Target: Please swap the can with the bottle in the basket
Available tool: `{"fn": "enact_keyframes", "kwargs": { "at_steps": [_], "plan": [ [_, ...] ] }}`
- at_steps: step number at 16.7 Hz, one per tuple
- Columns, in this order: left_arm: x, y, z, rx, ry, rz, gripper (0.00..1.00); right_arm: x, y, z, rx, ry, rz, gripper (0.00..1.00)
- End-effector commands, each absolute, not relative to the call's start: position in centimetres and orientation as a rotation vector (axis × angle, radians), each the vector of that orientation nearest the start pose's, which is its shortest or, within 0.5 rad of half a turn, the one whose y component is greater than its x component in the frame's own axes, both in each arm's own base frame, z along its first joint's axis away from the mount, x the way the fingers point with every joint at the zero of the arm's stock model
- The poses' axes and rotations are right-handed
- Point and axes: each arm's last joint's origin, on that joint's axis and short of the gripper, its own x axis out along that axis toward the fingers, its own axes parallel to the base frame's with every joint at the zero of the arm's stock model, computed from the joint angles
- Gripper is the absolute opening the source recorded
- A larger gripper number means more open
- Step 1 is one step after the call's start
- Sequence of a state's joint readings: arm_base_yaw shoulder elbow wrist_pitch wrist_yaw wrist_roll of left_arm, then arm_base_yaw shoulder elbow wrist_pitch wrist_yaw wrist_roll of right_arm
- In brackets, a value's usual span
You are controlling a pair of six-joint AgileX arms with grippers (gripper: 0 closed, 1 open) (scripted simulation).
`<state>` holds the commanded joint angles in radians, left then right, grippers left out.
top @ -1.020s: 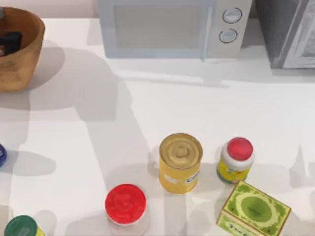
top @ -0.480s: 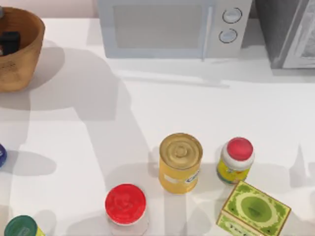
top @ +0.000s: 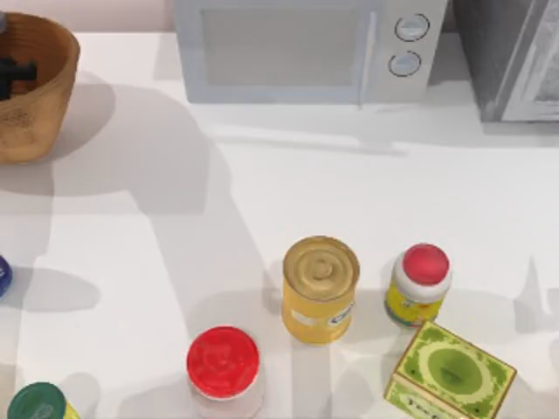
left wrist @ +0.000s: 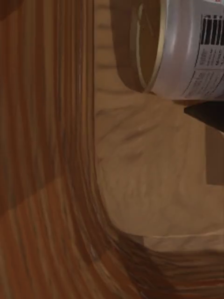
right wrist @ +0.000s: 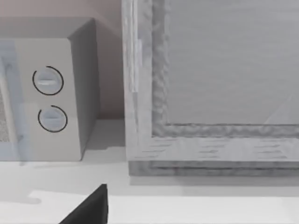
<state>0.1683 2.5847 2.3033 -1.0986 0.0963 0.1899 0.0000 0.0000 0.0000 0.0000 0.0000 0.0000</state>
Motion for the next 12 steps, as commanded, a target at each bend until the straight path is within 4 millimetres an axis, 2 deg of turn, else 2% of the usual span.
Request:
{"fn": "enact_keyframes", "kwargs": {
  "at_steps": [2,3,10,11,12],
  "plan": [
    [51.3,9.1,13.2,-0.028,1.367,-0.051,0.02,10.6,-0.1,16.0,0.000,0.000,0.000,1.00],
    [51.3,9.1,13.2,-0.028,1.367,-0.051,0.00,10.6,-0.1,16.0,0.000,0.000,0.000,1.00],
    [51.3,9.1,13.2,-0.028,1.367,-0.051,0.00,10.6,-0.1,16.0,0.000,0.000,0.000,1.00],
    [51.1,9.3,15.1,-0.020,1.332,-0.037,0.00,10.6,-0.1,16.0,0.000,0.000,0.000,1.00],
    [51.1,9.3,15.1,-0.020,1.332,-0.037,0.00,10.6,-0.1,16.0,0.000,0.000,0.000,1.00]
  ]
}}
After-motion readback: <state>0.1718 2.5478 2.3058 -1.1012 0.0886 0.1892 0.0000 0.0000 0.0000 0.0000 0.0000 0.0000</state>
